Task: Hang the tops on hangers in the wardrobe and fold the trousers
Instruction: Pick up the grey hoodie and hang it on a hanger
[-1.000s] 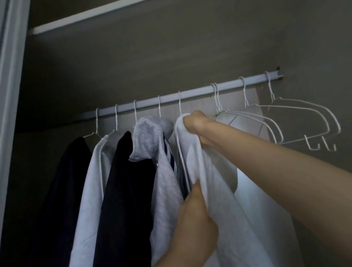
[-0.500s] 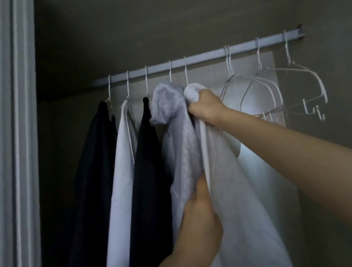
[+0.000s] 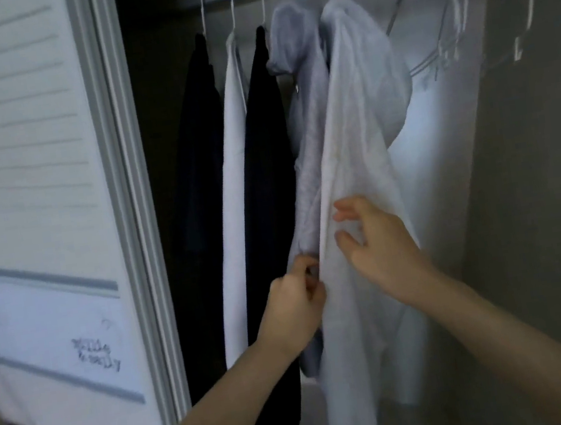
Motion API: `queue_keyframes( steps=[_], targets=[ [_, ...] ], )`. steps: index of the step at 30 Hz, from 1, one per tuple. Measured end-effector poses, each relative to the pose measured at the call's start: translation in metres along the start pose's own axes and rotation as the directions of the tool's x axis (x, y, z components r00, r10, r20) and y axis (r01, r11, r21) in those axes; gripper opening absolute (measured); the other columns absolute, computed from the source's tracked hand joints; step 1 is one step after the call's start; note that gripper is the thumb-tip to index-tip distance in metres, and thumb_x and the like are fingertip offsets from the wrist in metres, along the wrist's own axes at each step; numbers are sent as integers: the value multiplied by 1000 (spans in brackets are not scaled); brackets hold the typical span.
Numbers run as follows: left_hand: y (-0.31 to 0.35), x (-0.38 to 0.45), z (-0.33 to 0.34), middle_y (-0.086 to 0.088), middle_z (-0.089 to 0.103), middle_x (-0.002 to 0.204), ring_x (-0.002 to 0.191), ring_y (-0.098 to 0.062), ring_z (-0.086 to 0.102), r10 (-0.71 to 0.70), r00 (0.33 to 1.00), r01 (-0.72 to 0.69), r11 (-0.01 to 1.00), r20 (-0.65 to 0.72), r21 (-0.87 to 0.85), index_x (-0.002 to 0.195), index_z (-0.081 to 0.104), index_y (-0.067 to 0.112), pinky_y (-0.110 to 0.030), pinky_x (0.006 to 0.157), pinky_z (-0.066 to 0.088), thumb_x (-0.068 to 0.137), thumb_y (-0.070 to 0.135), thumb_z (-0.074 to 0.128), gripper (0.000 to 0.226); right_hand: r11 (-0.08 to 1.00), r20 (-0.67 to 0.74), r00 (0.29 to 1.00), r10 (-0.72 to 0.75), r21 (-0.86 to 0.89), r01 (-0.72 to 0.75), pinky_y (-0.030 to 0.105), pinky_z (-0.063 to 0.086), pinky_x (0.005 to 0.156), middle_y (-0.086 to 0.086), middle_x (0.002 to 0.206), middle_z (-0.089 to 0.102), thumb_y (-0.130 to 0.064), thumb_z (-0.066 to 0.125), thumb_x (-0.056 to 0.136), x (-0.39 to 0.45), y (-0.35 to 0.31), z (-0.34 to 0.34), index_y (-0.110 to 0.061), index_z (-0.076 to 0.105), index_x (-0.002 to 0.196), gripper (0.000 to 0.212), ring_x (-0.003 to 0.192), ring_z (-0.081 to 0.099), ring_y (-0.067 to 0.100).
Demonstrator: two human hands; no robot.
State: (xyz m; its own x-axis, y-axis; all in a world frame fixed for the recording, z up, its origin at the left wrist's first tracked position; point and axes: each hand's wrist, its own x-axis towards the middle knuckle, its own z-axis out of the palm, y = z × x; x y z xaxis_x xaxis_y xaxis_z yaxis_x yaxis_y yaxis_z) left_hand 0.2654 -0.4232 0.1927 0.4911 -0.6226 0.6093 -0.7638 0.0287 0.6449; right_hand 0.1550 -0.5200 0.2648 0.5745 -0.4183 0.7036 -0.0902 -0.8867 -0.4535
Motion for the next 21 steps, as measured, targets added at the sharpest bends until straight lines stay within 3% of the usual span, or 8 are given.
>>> queue_keyframes(
  steps=[4, 8, 10, 14, 16, 18, 21],
  targets=[
    [-14, -62, -22, -2, 73, 76, 72, -17, 69, -230, 973, 230, 969, 10, -92, 97, 65, 13, -35, 75, 57, 95, 14, 54, 11, 996, 79, 997, -7, 92, 0, 25, 48, 90, -5, 106, 65, -12, 57, 90, -58, -6, 21, -16, 59, 114, 24, 96, 60, 10],
    [-16, -144, -54, -5, 73, 70, 67, -20, 68, -485, 874, 470, 862, -36, -188, 85, 68, 10, -27, 68, 55, 99, 18, 46, 27, 979, 209, 972, -111, 189, 71, 16, 48, 84, -5, 101, 67, -13, 55, 93, -112, -28, 42, -15, 64, 113, 22, 92, 61, 5],
    [-11, -199, -71, -6, 73, 70, 65, -16, 67, -578, 803, 550, 813, -146, -193, 83, 68, 14, -27, 67, 54, 97, 17, 47, 26, 952, 290, 937, -195, 285, 111, 20, 49, 85, -4, 99, 68, -14, 55, 94, -144, -47, 60, -13, 64, 114, 22, 94, 62, 6],
    [17, -288, -87, -2, 72, 69, 63, -13, 66, -627, 677, 613, 770, -386, -175, 83, 69, 16, -35, 61, 55, 96, 20, 51, 23, 883, 402, 865, -301, 459, 94, 30, 51, 88, -8, 99, 67, -17, 52, 95, -197, -76, 84, -13, 63, 115, 24, 95, 62, 6],
    [38, -328, -87, 1, 72, 70, 63, -11, 66, -615, 598, 638, 753, -513, -161, 82, 68, 20, -30, 63, 56, 97, 21, 51, 23, 852, 453, 824, -341, 520, 66, 30, 51, 88, -12, 97, 67, -20, 53, 94, -224, -86, 93, -16, 63, 113, 22, 94, 64, 9],
    [58, -369, -81, 3, 72, 71, 64, -9, 66, -614, 504, 676, 718, -607, -165, 83, 68, 26, -21, 64, 53, 98, 22, 51, 23, 815, 486, 781, -392, 577, 51, 18, 48, 86, -15, 93, 67, -20, 54, 94, -253, -94, 98, -21, 63, 110, 18, 92, 64, 6],
    [102, -447, -52, 4, 73, 73, 66, -10, 67, -603, 254, 766, 602, -756, -223, 84, 67, 30, -26, 67, 55, 99, 22, 50, 24, 720, 586, 601, -544, 693, -24, 13, 48, 84, -12, 94, 67, -20, 53, 95, -313, -111, 95, -21, 63, 112, 19, 93, 63, 1]
  ],
)
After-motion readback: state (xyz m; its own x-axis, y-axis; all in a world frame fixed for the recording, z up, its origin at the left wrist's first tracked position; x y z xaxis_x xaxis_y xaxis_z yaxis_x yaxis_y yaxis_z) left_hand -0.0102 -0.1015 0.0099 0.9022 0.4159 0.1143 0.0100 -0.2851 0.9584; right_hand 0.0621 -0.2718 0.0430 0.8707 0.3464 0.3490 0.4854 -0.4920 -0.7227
